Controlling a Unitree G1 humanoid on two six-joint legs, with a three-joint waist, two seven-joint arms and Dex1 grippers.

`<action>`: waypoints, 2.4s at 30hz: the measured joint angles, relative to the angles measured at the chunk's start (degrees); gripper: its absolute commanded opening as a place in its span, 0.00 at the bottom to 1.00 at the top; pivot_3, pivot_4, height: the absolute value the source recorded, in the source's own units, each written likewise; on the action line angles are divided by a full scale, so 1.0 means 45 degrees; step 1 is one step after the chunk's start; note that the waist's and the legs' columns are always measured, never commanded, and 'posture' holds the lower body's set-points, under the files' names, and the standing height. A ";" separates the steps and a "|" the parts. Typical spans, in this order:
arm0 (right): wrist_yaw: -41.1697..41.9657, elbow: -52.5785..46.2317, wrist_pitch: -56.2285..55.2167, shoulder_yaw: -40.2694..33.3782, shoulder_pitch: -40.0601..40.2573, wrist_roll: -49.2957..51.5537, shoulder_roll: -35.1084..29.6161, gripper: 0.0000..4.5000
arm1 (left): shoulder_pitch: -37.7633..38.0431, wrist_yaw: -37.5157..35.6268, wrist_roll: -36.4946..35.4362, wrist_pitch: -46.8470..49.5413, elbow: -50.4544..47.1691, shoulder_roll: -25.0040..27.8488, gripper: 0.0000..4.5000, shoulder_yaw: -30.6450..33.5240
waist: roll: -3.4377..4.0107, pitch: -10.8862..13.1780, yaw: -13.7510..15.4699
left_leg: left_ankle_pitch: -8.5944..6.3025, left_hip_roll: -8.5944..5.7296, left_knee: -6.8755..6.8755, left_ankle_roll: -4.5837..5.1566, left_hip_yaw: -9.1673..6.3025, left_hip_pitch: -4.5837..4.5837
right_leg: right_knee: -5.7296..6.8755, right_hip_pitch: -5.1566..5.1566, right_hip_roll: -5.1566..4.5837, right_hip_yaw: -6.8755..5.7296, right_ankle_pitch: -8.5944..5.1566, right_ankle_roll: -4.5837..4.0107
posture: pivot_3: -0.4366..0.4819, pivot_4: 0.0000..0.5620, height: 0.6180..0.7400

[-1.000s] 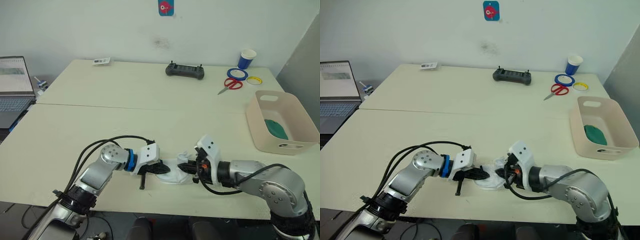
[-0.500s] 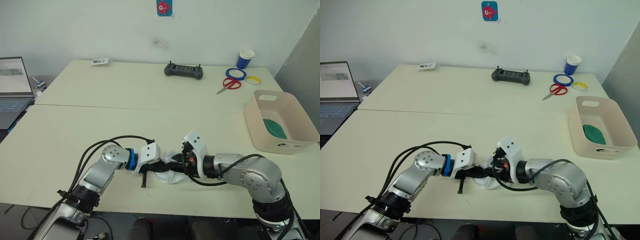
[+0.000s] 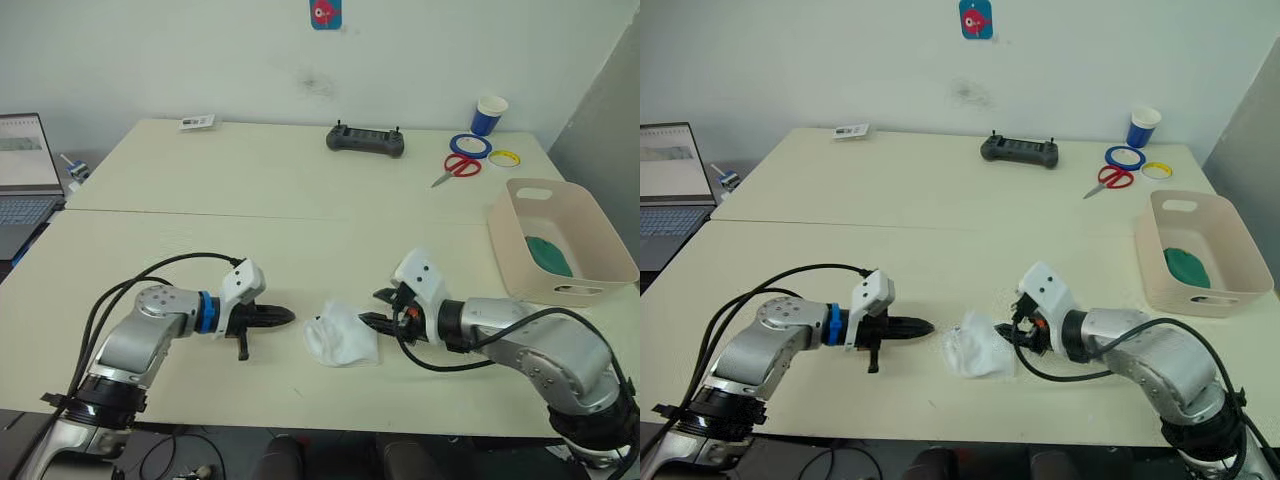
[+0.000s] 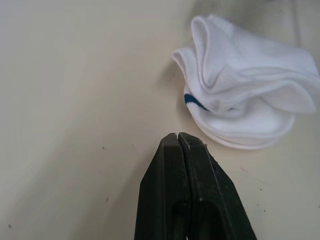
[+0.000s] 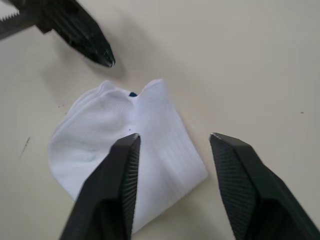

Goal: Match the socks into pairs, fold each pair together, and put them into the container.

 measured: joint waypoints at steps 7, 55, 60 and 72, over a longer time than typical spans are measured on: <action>0.0598 0.1966 -0.1953 0.2104 -0.0329 -0.2095 0.0304 0.01 | -0.1466 -0.0832 -0.0466 0.0024 -0.2043 -0.0550 0.00 -0.0926 | -0.0004 0.0003 -0.0004 | 0.0000 -0.0004 0.0002 -0.0001 0.0017 -0.0002 | -0.0006 0.0001 -0.0001 0.0015 0.0001 0.0004 | 0.48 0.27 1.00; 0.2331 0.2314 -0.3606 0.1135 0.0831 -0.3561 0.0750 0.01 | -0.2029 -0.0349 0.1902 -0.1557 0.1272 -0.1443 0.00 -0.3243 | -0.0009 0.0017 -0.0016 | 0.0001 -0.0002 0.0016 -0.0001 -0.0003 0.0003 | 0.0007 0.0005 0.0010 0.0003 0.0006 0.0012 | 0.48 0.27 1.00; 0.2438 0.2135 -0.3873 0.0912 0.1419 -0.3643 0.0306 0.01 | -0.1891 -0.0269 0.2305 -0.2771 0.1501 -0.1396 0.00 -0.3183 | -0.0008 0.0015 0.0051 | 0.0001 -0.0006 0.0019 -0.0001 -0.0002 0.0010 | 0.0007 0.0016 0.0003 0.0005 0.0007 0.0011 | 0.48 0.27 1.00; 0.1658 -0.0100 -0.2676 -0.2187 0.2709 -0.1994 0.0813 0.01 | -0.1659 -0.1909 0.0950 -0.2507 -0.0454 -0.0276 0.00 -0.2191 | -0.0007 0.0017 0.0018 | 0.0001 -0.0005 0.0017 -0.0001 0.0001 0.0007 | 0.0007 0.0013 0.0004 0.0006 0.0006 0.0012 | 0.48 0.27 1.00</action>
